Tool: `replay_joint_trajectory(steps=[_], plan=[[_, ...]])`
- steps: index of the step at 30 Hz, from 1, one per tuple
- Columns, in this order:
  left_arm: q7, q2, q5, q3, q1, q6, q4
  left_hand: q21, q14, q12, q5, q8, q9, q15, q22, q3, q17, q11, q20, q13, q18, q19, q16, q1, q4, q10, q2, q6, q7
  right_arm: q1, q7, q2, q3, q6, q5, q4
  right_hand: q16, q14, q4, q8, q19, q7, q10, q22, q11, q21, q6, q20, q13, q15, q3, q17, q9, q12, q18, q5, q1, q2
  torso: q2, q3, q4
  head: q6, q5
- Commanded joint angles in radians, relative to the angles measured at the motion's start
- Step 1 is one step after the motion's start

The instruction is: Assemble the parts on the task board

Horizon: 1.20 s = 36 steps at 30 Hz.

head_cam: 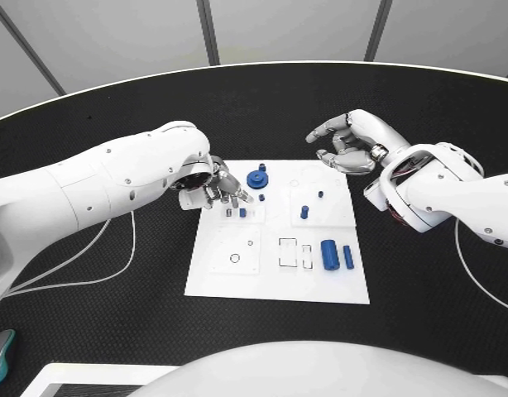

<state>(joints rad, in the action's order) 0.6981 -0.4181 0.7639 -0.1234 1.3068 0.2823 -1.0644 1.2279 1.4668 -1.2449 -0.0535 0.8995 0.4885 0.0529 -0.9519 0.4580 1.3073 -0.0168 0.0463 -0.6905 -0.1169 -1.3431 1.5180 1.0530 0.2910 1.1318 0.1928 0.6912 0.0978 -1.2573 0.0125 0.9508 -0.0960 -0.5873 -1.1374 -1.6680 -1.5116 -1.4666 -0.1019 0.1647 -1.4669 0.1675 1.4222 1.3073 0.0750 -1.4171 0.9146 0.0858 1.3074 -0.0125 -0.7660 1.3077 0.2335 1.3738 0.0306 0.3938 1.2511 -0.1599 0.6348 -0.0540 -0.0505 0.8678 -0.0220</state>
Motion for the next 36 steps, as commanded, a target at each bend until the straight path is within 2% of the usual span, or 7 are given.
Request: replay_joint_trajectory(steps=[1, 8, 10, 14, 19, 28, 36], plan=[[0.009, -0.024, -0.002, 0.000, 0.001, -0.039, -0.031, -0.013, 0.057, 0.015, 0.002, -0.007, -0.003, -0.007, 0.010, -0.010, 0.096, -0.004, 0.003, 0.028, -0.008, 0.012, -0.005, 0.012, -0.002, -0.023, -0.006, -0.009, -0.001, 0.000, 0.000, 0.000, 0.000, 0.000, 0.000, 0.002, 0.005, -0.075, -0.003, -0.007, -0.036, 0.000, -0.009, 0.135, -0.001, 0.005, 0.008, 0.007, 0.067, 0.006, 0.001, 0.140, -0.001, -0.005, 0.012, 0.002, 0.000, -0.007, -0.003, 0.0005, -0.0021, -0.002, 0.007], [-0.009, -0.067, -0.010, 0.000, 0.002, -0.118, -0.084, -0.034, 0.049, 0.042, 0.002, -0.012, -0.006, -0.010, 0.040, -0.018, 0.070, -0.008, 0.006, 0.083, -0.013, 0.024, -0.016, 0.039, -0.003, -0.058, -0.013, -0.017, 0.004, 0.000, 0.001, 0.001, 0.000, -0.001, 0.000, 0.004, 0.005, -0.075, -0.003, -0.007, -0.036, 0.000, -0.009, 0.135, -0.001, 0.005, 0.008, 0.007, 0.067, 0.006, 0.001, 0.140, -0.001, -0.005, 0.012, 0.002, 0.000, -0.007, -0.001, 0.0007, -0.0018, -0.013, 0.004], [-0.027, -0.091, -0.016, 0.000, 0.002, -0.166, -0.116, -0.095, 0.024, 0.093, 0.001, -0.014, -0.011, -0.018, 0.127, -0.011, -0.006, -0.016, 0.009, 0.181, -0.029, 0.060, -0.050, 0.081, -0.001, -0.127, -0.017, -0.035, 0.012, 0.000, 0.003, 0.001, 0.000, -0.002, 0.000, 0.004, 0.006, -0.075, -0.003, -0.008, -0.036, 0.001, -0.010, 0.136, -0.001, 0.004, 0.008, 0.007, 0.066, 0.006, 0.001, 0.140, -0.001, -0.006, 0.012, 0.002, -0.001, -0.007, 0.000, 0.0007, -0.0002, -0.018, -0.004], [-0.086, -0.147, -0.027, -0.001, 0.002, -0.299, -0.199, -0.214, -0.023, 0.115, 0.002, -0.006, -0.017, -0.022, 0.283, -0.009, -0.138, -0.022, 0.013, 0.203, -0.054, 0.120, -0.120, 0.119, -0.002, -0.153, 0.000, -0.048, 0.019, 0.000, 0.006, 0.004, 0.000, -0.004, 0.000, 0.006, 0.006, -0.075, -0.003, -0.008, -0.036, 0.001, -0.010, 0.136, -0.001, 0.004, 0.008, 0.007, 0.066, 0.006, 0.001, 0.140, -0.001, -0.006, 0.012, 0.002, -0.001, -0.007, 0.001, 0.0014, -0.0006, -0.020, -0.008], [-0.134, -0.189, -0.031, -0.001, 0.000, -0.409, -0.266, -0.245, -0.031, 0.119, 0.002, -0.002, -0.022, -0.023, 0.318, -0.017, -0.167, -0.024, 0.014, 0.211, -0.058, 0.126, -0.139, 0.125, -0.001, -0.157, 0.012, -0.053, 0.021, 0.000, 0.007, 0.004, -0.001, -0.005, 0.000, 0.007, 0.006, -0.075, -0.003, -0.008, -0.036, 0.001, -0.010, 0.136, -0.001, 0.004, 0.008, 0.007, 0.066, 0.006, 0.001, 0.140, -0.001, -0.006, 0.012, 0.002, -0.001, -0.007, 0.000, 0.0012, -0.0047, -0.023, -0.012], [-0.125, -0.211, -0.012, -0.002, -0.023, -0.454, -0.315, -0.220, -0.002, 0.111, 0.002, 0.016, -0.030, -0.017, 0.273, -0.062, -0.113, -0.017, 0.008, 0.222, -0.048, 0.079, -0.114, 0.097, 0.002, -0.142, 0.016, -0.045, 0.013, 0.001, 0.007, 0.003, -0.001, -0.003, 0.000, 0.010, 0.005, -0.075, -0.003, -0.008, -0.037, 0.000, -0.009, 0.136, -0.001, 0.003, 0.008, 0.007, 0.067, 0.006, 0.001, 0.140, -0.002, -0.005, 0.012, 0.002, -0.002, -0.006, 0.001, 0.0029, -0.0006, -0.025, -0.006], [-0.080, -0.206, 0.036, -0.002, -0.042, -0.422, -0.316, -0.202, 0.014, 0.102, 0.002, 0.038, -0.042, -0.009, 0.243, -0.164, -0.077, -0.009, 0.000, 0.233, -0.040, 0.047, -0.095, 0.075, 0.003, -0.131, -0.001, -0.040, 0.004, 0.002, 0.007, 0.002, -0.001, -0.002, 0.000, 0.012, 0.005, -0.075, -0.003, -0.008, -0.037, 0.000, -0.009, 0.136, -0.001, 0.003, 0.008, 0.007, 0.067, 0.006, 0.001, 0.140, -0.002, -0.005, 0.012, 0.002, -0.002, -0.006, 0.002, -0.0007, -0.0001, -0.021, -0.006]])
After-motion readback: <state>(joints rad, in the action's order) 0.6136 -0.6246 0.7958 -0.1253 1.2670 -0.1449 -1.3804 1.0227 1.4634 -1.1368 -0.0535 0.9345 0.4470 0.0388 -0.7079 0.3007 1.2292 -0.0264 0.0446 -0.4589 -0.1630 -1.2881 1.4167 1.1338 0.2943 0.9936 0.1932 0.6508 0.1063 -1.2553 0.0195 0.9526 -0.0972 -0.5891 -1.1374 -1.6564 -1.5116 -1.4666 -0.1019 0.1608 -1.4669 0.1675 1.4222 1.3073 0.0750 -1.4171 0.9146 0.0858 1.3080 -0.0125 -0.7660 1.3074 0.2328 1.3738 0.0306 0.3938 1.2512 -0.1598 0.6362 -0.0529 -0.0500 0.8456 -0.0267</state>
